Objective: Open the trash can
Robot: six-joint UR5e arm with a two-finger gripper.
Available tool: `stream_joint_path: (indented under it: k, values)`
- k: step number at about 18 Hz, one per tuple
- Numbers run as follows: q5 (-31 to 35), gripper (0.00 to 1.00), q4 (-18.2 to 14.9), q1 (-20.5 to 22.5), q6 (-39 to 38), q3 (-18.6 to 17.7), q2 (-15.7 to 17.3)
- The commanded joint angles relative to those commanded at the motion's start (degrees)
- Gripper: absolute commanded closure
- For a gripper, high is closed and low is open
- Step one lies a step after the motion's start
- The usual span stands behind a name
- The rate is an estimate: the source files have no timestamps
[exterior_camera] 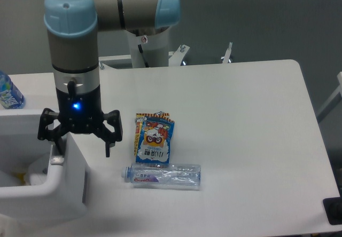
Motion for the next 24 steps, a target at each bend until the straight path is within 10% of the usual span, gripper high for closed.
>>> stream_joint_path:
  k: [10, 13, 20, 24]
  values:
    - [2.89, 0.0, -0.52, 12.21, 0.26, 1.23, 5.18]
    - [3.6, 0.0, -5.69, 15.46, 1.22, 0.62, 6.59]
    - [9.2, 0.0, -21.34, 19.78, 35.9, -0.17, 9.67]
    - [11.25, 0.0, -21.09, 19.87, 40.17, -1.58, 9.93]
